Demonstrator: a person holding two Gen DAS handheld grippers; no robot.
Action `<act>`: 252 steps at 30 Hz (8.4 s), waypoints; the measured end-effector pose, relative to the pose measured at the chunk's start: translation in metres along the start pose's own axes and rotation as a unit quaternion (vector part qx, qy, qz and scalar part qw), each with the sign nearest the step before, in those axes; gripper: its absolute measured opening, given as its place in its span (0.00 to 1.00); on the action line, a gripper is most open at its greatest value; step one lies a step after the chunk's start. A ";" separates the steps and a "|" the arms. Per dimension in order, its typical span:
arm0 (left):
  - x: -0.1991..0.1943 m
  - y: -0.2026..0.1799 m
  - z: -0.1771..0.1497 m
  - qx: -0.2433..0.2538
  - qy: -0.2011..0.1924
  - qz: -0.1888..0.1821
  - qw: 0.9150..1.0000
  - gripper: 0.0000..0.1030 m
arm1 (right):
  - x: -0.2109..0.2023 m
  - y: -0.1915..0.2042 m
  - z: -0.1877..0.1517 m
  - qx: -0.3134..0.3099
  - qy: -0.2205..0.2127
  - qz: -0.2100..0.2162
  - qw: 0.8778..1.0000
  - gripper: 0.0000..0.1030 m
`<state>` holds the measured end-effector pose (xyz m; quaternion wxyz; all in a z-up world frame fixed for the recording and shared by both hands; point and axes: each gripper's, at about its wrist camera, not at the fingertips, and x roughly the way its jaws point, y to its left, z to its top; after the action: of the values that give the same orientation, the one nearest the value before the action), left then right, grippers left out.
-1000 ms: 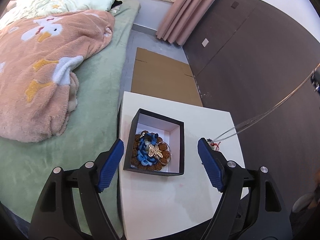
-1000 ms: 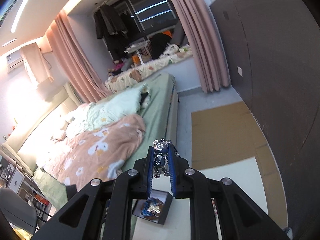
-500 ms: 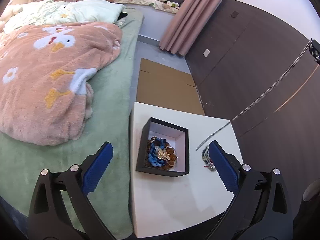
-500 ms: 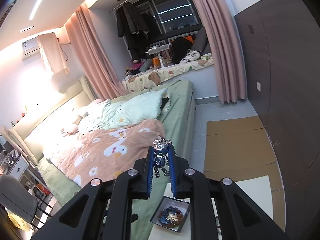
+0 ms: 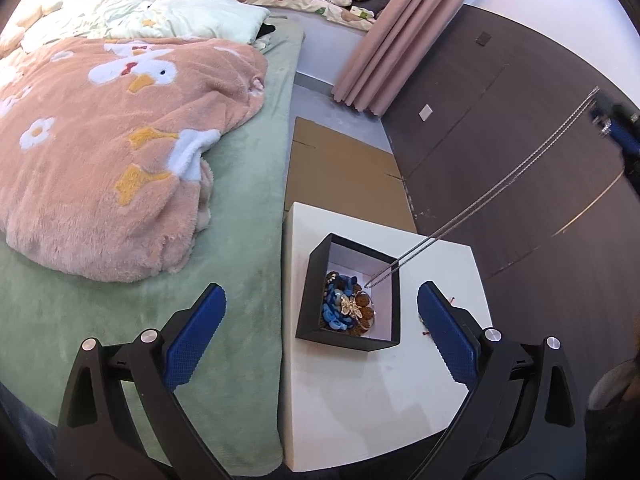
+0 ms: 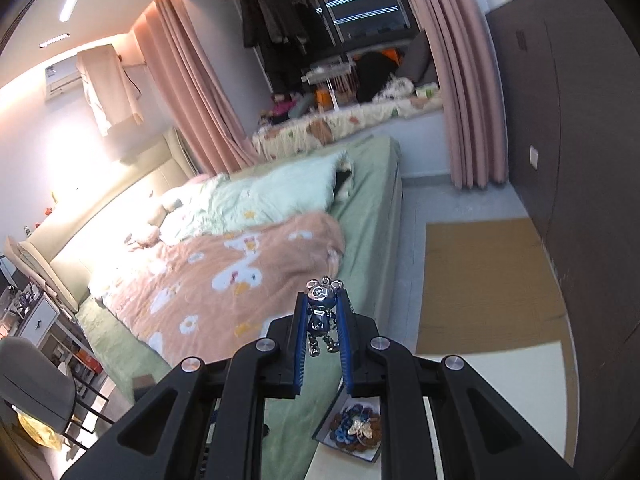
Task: Organize jewelry
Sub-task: 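Lift the silver charm over the black box and open the right tool, then move the open left tool over the remaining bracelet pile, then grasp the grey bead bracelet with the left tool while the right tool grasps the red string bracelet, then drop the grey bracelet into the box with the left tool while the right tool drops the red bracelet in, then reach the left tool to the black and green bead bracelet and grasp it, then carry the bead bracelet into the box with the left tool while the right tool grasps the silver ring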
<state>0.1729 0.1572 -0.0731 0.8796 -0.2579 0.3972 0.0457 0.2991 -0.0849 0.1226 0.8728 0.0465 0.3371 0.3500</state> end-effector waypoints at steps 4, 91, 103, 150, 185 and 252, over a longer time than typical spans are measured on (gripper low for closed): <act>0.005 0.007 -0.003 -0.006 0.005 0.001 1.000 0.93 | 0.035 -0.013 -0.024 0.015 0.039 -0.005 0.999 0.14; 0.217 -0.201 -0.093 0.101 0.184 0.011 0.978 0.09 | 0.019 -0.302 -0.268 0.328 0.079 -0.061 0.940 0.71; 0.181 -0.203 -0.060 0.114 0.153 -0.019 0.981 0.09 | 0.060 -0.288 -0.251 0.313 0.116 -0.019 0.943 0.34; 0.061 -0.052 0.013 0.005 0.029 0.040 0.999 0.74 | 0.073 -0.131 -0.146 0.137 0.099 0.047 0.984 0.04; 0.038 0.015 0.014 -0.034 0.012 0.044 0.998 0.81 | 0.146 -0.089 -0.143 0.120 0.152 0.014 0.981 0.71; 0.242 -0.210 -0.076 0.199 0.150 0.102 0.963 0.08 | 0.051 -0.295 -0.245 0.278 0.149 -0.065 0.947 0.53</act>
<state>0.3457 -0.0917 -0.2019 0.8339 -0.0397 0.5502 0.0161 0.3446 -0.3117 -0.1874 0.7861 0.2126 0.5492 0.1878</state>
